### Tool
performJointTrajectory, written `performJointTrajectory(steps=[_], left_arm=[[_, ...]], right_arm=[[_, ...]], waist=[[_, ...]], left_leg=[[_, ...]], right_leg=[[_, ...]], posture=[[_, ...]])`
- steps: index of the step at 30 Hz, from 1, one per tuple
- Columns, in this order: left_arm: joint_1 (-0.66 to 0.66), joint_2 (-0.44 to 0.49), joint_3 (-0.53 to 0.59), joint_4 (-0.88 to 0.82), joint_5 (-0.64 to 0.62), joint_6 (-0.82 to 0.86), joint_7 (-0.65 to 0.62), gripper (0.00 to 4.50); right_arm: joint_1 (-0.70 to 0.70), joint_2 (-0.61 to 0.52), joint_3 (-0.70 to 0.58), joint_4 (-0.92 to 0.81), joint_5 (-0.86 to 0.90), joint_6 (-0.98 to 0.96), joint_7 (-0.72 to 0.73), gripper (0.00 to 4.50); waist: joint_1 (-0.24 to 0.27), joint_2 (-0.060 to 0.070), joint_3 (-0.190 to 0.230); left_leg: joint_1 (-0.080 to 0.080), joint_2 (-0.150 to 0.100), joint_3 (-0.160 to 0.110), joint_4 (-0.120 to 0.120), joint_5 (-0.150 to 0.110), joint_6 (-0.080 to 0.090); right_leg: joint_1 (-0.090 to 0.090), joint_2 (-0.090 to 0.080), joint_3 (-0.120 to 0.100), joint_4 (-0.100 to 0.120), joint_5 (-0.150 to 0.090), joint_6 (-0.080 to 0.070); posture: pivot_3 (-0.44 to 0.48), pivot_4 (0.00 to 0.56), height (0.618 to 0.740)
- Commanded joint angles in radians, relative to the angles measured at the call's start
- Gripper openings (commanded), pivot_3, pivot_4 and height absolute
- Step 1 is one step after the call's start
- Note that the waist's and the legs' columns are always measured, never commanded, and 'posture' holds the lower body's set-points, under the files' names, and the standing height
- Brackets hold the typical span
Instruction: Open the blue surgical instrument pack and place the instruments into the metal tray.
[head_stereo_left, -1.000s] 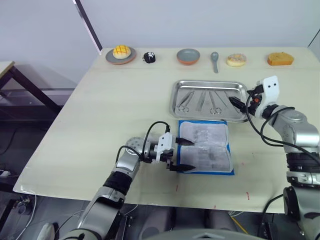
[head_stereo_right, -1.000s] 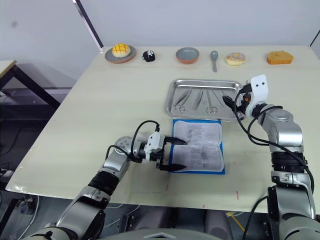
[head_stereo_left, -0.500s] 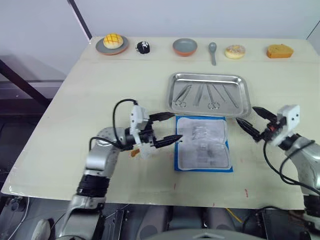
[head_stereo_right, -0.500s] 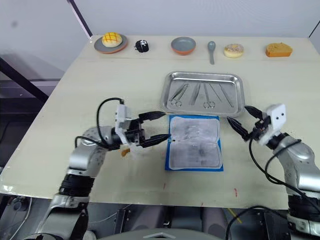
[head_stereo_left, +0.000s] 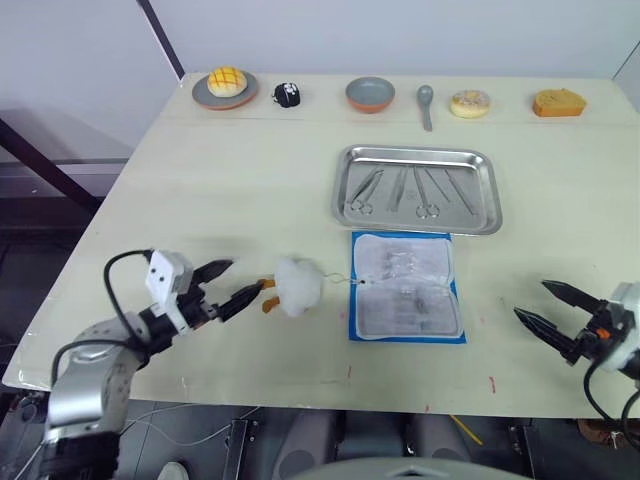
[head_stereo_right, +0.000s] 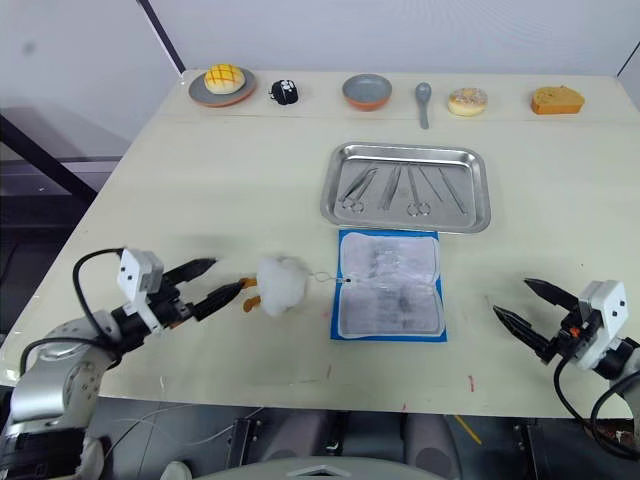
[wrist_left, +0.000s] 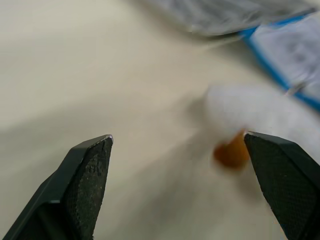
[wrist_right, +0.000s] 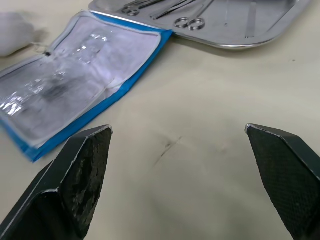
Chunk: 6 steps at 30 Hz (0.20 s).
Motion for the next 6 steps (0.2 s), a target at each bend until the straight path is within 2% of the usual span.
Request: performJointTrajectory(steps=[1,6], left_arm=[[0.066,0.019,0.075,-0.035,-0.002,-0.01,0.025,4.5],[0.118,0.014,0.094,-0.035,-0.003,-0.032,0.024,4.5]], right_arm=[[0.041,-0.007,-0.067,0.021,0.032,-0.053,0.045,4.47],[0.073,-0.007,-0.085,0.069,0.042,-0.082,0.088,4.47]], waist=[[0.004,0.0,0.0],[0.015,0.0,0.0]], left_leg=[[0.0,0.0,0.0,0.0,0.0,0.0],[0.0,0.0,0.0,0.0,0.0,0.001]], right_leg=[[0.0,0.0,0.0,0.0,0.0,0.0],[0.0,0.0,0.0,0.0,0.001,-0.001]], posture=[[0.0,0.15,0.74],[0.0,0.15,0.74]])
